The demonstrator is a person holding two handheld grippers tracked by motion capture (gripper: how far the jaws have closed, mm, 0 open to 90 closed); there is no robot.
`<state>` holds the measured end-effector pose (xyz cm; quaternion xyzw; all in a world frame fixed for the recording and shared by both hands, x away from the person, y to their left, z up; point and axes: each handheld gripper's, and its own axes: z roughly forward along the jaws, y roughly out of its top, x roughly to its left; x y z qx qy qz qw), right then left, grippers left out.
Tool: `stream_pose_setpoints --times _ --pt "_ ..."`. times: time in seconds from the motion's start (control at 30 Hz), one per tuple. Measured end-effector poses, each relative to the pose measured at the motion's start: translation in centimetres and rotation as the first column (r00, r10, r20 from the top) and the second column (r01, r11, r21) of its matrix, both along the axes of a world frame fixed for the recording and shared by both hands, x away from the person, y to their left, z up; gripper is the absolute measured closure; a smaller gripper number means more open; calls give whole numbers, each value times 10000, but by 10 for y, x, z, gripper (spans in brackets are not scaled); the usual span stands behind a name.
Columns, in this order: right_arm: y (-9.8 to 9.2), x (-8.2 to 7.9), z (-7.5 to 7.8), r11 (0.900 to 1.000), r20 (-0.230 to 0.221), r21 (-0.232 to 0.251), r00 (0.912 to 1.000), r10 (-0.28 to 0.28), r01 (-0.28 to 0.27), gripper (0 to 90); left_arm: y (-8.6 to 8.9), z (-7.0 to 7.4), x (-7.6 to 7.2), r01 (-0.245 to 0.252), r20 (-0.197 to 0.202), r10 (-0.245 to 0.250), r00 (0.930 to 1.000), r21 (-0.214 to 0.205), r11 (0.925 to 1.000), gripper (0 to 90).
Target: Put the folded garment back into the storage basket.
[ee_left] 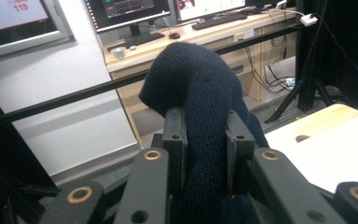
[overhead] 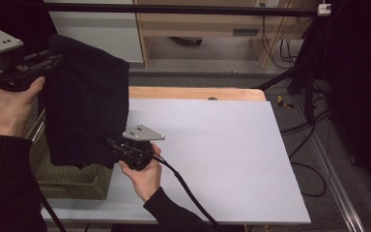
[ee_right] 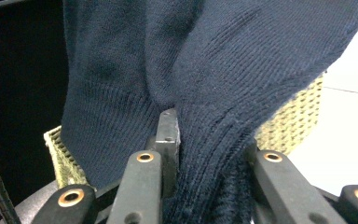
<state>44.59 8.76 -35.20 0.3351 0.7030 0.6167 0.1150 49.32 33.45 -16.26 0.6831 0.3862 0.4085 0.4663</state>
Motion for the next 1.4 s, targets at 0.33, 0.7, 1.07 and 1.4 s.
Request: stream_pose_setpoints --times 0.33,0.7,1.07,1.4 --pt "24 0 -2 9999 19 -109 9999 102 -102 721 23 -3 -2 -303 -98 303 9995 11 9995 742" --pt "60 -1 -8 9990 46 -429 9999 161 -158 719 53 -12 -1 -738 -368 738 9966 0 9973 741" --pt "83 -3 -21 9952 -41 -976 10000 0 -4 715 76 -35 11 -946 -996 940 9906 -5 9955 741" --pt "92 -7 -30 9783 444 -2057 9989 -148 237 439 91 -70 41 -1646 -1597 1614 9739 -70 9863 533"
